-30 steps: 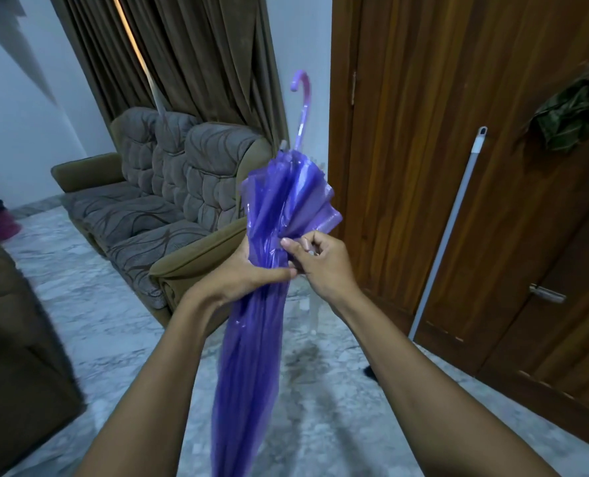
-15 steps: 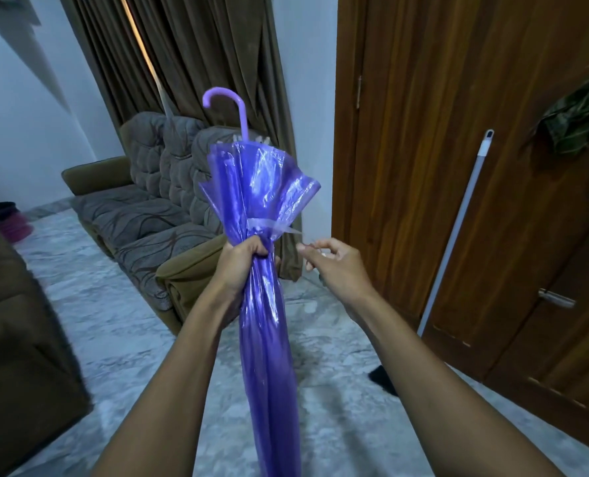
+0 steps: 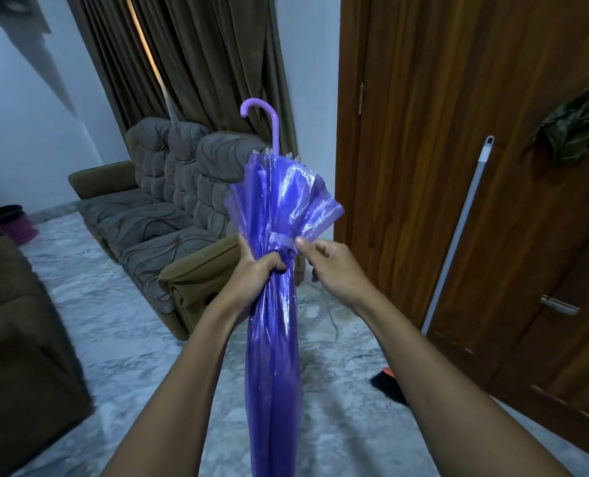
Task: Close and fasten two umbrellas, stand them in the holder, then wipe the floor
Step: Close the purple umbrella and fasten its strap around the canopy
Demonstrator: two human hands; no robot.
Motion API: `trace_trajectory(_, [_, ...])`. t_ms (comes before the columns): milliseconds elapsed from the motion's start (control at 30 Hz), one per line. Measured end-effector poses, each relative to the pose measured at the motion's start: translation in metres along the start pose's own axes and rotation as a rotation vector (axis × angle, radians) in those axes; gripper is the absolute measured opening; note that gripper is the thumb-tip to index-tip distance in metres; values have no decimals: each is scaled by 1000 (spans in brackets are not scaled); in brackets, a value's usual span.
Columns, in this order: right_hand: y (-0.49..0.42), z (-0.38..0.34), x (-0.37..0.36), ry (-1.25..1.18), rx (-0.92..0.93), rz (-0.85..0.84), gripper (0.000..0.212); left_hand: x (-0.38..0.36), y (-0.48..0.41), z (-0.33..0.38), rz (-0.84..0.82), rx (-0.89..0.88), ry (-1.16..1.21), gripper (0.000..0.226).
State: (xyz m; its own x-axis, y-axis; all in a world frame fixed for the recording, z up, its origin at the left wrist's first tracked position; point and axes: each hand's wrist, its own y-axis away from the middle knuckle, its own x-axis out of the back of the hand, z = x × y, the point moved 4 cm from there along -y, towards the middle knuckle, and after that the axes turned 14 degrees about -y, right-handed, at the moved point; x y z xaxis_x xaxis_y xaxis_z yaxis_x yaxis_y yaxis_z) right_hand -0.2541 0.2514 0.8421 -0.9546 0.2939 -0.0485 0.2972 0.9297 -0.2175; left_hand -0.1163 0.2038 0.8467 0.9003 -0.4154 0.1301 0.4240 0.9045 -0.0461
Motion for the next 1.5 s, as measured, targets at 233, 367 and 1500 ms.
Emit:
trace_trajectory(233, [5, 10, -7, -79, -47, -24, 51, -12, 6, 6, -124, 49, 64, 31])
trace_trajectory(367, [6, 17, -6, -103, -26, 60, 46, -11, 4, 2, -133, 2, 15, 26])
trace_trajectory(1500, [5, -12, 1, -74, 87, -50, 30, -8, 22, 4, 69, -353, -513, 66])
